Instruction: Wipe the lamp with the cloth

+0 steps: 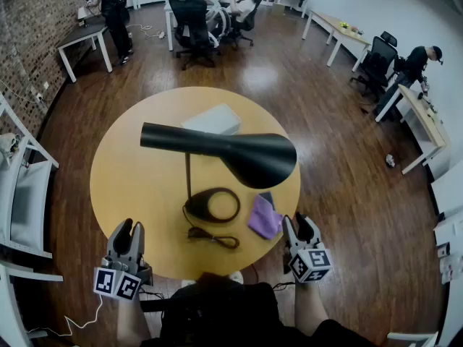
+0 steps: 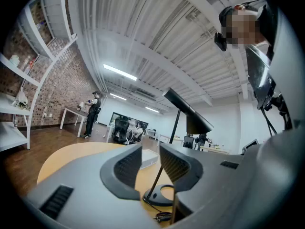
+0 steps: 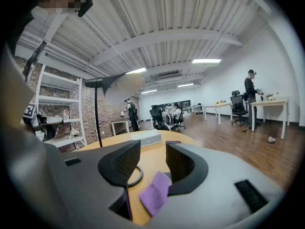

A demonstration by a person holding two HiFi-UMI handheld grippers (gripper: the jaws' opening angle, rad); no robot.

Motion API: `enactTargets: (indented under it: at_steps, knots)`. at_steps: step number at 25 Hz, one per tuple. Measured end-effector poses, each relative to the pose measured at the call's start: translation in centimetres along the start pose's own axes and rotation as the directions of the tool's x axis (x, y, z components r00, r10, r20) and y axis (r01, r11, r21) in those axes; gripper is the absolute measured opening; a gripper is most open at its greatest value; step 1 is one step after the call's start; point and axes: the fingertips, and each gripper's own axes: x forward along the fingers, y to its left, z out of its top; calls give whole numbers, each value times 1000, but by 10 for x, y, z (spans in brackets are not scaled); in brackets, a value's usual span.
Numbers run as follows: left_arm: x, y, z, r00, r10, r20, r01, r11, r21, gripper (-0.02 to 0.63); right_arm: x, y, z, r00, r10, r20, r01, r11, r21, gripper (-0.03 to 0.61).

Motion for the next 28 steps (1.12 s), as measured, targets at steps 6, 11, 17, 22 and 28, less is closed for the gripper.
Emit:
enactTargets:
  at_steps: [6,11,17,22,28]
  knots:
    - [16,-5,-12,999,-19,-40,18,1000,-8,164,20,-6,-25,996,-6,-94,5,1000,-16,173]
    - [32,-5,-39,995,-23,-93,21,999,-24,166,51,-18,-90,956,-9,-295,-7,998,-55,287]
    - [48,-18,-61,986,-41,-161,29,996,-79,209,76,-19,-143,892,-19,-453,-39,992,-117,318]
    - [40,-24,-76,975,-44,-219,23,995,-96,209,99,-27,-158,868,-56,-494,-14,991,-136,316]
    - [19,-8,-82,972,13,-234,-38,994,-103,209,110,-32,-203,776,-73,-626,-21,990,-142,318]
